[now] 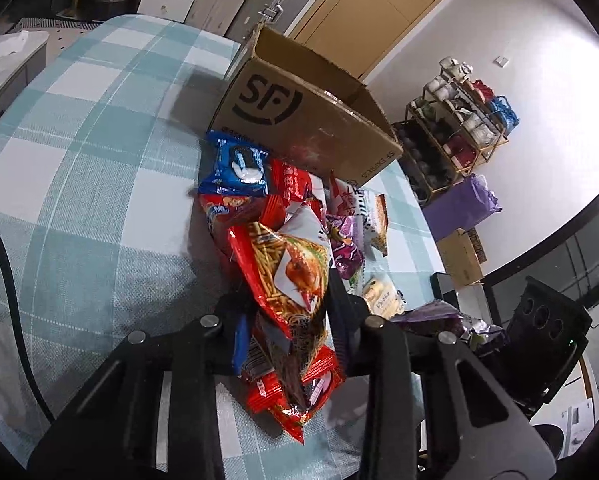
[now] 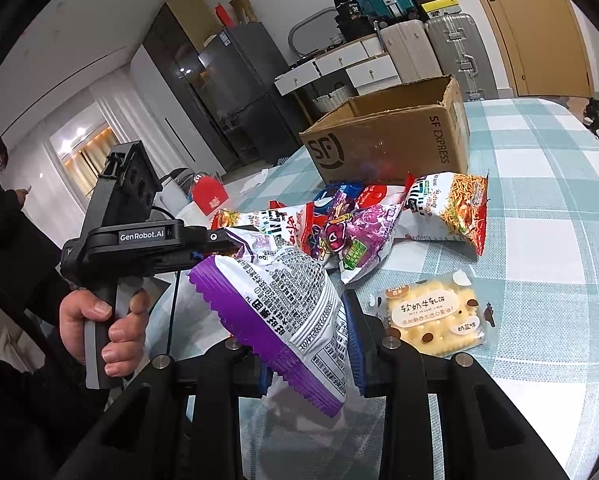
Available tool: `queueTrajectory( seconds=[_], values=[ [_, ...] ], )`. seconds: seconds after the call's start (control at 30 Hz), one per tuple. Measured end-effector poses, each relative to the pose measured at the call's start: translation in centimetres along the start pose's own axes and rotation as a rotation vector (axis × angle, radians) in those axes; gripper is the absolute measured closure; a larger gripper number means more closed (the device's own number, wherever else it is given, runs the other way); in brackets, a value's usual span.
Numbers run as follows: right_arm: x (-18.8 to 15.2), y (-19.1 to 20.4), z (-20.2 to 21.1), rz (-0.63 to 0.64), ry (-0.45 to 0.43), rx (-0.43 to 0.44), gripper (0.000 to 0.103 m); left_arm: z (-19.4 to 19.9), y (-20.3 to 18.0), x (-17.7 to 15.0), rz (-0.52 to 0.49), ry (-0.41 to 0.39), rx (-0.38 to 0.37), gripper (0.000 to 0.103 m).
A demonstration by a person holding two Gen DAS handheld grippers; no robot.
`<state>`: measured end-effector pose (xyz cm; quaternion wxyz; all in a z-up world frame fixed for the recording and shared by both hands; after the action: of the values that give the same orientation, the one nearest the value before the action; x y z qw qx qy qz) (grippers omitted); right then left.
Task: Organize snacks
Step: 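Grasp a red chip bag with the left gripper while the right carries the purple bag to the box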
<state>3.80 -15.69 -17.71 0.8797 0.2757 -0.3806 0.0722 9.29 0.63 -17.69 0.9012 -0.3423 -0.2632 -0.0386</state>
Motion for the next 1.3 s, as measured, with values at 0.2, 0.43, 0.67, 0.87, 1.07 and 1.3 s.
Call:
queueTrajectory(
  seconds=[0.2, 0.43, 0.67, 0.87, 1.07, 1.3],
  values=[
    [0.4, 0.5, 0.3, 0.003, -0.005, -0.005, 0.073, 1.9, -0.7, 0.4, -0.018, -0.033, -0.032, 0.074],
    [2.0, 0.6, 0.6, -0.059, -0.017, 0.028, 0.073, 5.3, -1.9, 1.6, -0.049, -0.089, -0.054, 0.074],
    [5.9, 0.7, 1.8, -0.067, -0.083, 0.049, 0.073, 7.2, -4.0, 4.7, -0.105, -0.117, -0.064, 0.074],
    [10.7, 0.8, 2.4, -0.066, -0.133, 0.075, 0.073, 8.5, -5.9, 9.4, -0.137, -0.142, -0.066, 0.074],
    [16.3, 0.7, 2.6, -0.048, -0.195, 0.075, 0.073, 8.9, -8.0, 14.9, -0.170, -0.161, -0.038, 0.074],
    [21.7, -0.2, 0.8, -0.069, -0.186, 0.058, 0.073, 6.3, -9.2, 19.8, -0.159, -0.131, -0.035, 0.074]
  ],
)
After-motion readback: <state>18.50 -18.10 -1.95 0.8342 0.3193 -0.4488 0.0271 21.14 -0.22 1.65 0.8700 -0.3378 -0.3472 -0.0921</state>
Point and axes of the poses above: each gripper's, at about its wrist camera, not at the fingertips, and z roughly against the way its jaws point, y to its left, x to its top, the point moved 7 cm from there along -z, roughly the way its jaws point, and after that the axes turned 4 degrees about -x, right-handed, at the moved point
